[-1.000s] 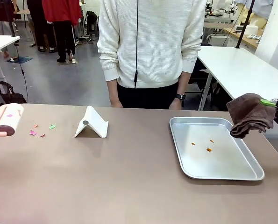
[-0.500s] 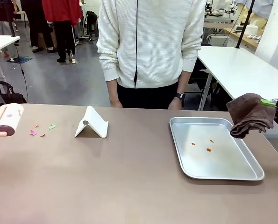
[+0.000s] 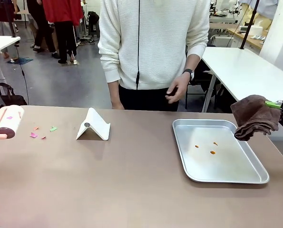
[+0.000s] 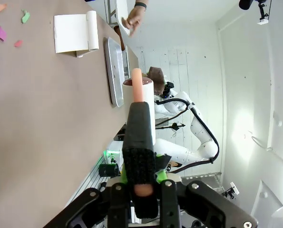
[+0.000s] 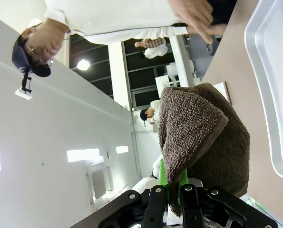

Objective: Clean the surface of the table.
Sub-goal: If a person points to the right, clean the right side of the table with your right hand, and if they point to the left, clean the left side with your left hand.

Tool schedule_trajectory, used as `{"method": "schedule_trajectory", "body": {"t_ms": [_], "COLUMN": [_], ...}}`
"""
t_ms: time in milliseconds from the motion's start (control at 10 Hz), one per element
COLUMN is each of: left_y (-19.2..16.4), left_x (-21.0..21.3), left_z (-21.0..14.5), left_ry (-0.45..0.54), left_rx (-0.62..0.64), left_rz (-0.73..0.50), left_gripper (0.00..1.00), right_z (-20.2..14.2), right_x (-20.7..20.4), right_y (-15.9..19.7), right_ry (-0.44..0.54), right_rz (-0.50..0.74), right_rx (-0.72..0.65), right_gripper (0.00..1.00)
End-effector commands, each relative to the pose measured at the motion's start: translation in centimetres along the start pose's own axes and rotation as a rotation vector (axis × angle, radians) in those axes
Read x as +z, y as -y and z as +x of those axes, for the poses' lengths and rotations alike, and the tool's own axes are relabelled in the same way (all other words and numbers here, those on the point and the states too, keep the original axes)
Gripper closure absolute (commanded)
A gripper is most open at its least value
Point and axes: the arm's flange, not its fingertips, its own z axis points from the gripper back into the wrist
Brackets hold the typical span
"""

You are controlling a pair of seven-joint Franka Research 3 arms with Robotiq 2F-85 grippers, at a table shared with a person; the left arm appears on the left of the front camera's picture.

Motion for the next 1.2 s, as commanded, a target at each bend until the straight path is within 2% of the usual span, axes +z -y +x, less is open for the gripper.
{"method": "schedule_trajectory", "body": {"t_ms": [0,1100], "left_y": [0.52,0.52], "left_x": [-0.19,-0.19], "left_z": [-0.34,-0.34], "left_ry": [-0.003,-0.003], "left_rx": [0.001,0.001], "left_rz": [0.000,0.000], "left_gripper": [1.00,1.00], "right_z": [-0.24,-0.24], "right_x": [0.18,0.18], "right_y": [-0.50,-0.50], "right_ry": [-0.001,-0.001], "right_rz": [-0.005,-0.005], "right_rx": [-0.015,-0.015], "right_gripper": [1.00,1.00]}}
